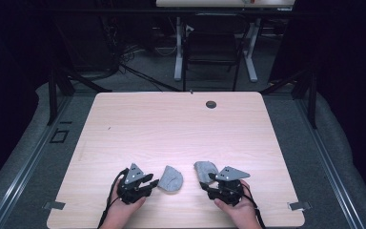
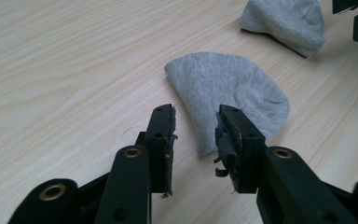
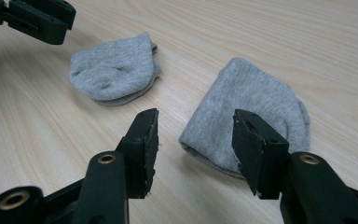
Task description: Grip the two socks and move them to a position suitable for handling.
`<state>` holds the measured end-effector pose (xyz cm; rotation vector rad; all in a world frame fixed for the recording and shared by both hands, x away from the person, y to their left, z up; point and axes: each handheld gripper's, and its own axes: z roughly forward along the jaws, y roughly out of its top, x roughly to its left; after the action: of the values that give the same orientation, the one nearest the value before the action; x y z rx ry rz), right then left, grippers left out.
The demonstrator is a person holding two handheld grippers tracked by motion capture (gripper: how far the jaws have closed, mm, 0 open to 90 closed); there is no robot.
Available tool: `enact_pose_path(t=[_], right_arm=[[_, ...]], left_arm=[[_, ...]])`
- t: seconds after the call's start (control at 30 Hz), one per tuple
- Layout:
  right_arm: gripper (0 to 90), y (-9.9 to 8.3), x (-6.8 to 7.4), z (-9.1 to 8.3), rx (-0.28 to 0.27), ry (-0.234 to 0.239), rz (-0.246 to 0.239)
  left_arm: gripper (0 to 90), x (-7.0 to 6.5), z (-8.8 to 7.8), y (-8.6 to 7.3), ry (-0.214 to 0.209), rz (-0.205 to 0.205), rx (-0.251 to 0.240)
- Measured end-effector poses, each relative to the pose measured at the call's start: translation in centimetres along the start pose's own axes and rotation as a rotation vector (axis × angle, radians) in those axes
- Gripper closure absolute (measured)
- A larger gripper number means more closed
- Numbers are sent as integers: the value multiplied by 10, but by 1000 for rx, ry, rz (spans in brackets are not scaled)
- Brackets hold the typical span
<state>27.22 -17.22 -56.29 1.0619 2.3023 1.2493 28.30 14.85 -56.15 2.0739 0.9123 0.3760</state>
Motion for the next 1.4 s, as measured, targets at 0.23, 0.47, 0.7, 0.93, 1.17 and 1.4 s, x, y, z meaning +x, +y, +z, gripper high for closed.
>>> enact_pose_path(t=[0.23, 0.47, 0.7, 0.93, 1.17, 1.4], right_arm=[[624, 2, -2, -6, 15, -1, 13], [674, 2, -3, -8, 12, -11, 10], [684, 2, -2, -7, 15, -8, 11], [684, 2, -4, -8, 16, -13, 11], [668, 2, -4, -8, 13, -14, 15], [666, 2, -4, -8, 8, -18, 19]], left_arm=[[797, -6, 13, 6, -8, 23, 14], [889, -9, 22, 5, -5, 59, 45], [889, -15, 26, 0, -24, 64, 72], [893, -21, 25, -2, -62, 62, 87], [893, -27, 20, 7, -62, 74, 54], [893, -18, 28, 15, -40, 73, 43]])
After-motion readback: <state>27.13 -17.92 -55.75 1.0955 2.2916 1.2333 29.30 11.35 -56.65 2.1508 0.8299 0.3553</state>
